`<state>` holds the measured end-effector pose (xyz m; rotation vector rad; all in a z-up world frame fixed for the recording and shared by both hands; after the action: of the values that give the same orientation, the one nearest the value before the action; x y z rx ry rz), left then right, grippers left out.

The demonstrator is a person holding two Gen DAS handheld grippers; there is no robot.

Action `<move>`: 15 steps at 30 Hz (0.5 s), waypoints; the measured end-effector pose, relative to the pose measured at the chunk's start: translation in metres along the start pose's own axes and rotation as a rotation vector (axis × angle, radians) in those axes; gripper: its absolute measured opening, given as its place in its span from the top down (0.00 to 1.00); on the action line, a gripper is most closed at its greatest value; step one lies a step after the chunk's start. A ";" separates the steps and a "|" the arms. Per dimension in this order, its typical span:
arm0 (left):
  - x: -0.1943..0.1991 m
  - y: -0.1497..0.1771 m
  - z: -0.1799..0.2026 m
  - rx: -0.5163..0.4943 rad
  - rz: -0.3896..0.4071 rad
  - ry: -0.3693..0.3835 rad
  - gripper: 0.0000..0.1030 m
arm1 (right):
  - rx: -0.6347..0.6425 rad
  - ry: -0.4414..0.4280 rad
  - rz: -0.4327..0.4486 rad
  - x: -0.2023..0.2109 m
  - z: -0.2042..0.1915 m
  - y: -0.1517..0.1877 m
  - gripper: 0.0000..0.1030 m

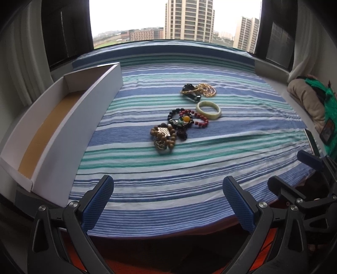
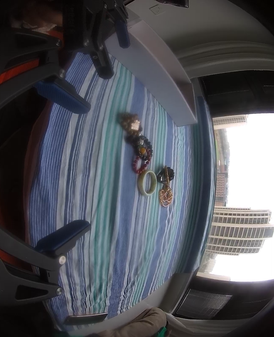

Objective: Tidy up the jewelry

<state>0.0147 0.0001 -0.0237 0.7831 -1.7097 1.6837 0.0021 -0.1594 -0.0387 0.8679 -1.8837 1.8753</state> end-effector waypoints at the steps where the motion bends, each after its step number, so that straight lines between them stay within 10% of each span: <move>1: 0.000 0.000 0.000 -0.001 -0.002 0.000 0.00 | 0.000 0.000 -0.001 0.000 0.000 0.000 0.01; 15: -0.002 0.002 0.001 0.000 -0.012 0.018 0.00 | -0.001 -0.005 -0.008 -0.003 -0.001 0.000 0.01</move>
<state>0.0144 -0.0008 -0.0270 0.7740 -1.6895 1.6782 0.0040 -0.1582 -0.0400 0.8796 -1.8806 1.8691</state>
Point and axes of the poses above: each gripper's, at about its wrist camera, not at the fingertips, and x roughly against the way its jaws point, z to its right, y to its underside, the point moved 2 cm from there along -x, roughly the way its jaws point, and after that the axes turned 2 degrees about -y, right-handed, at the moved point
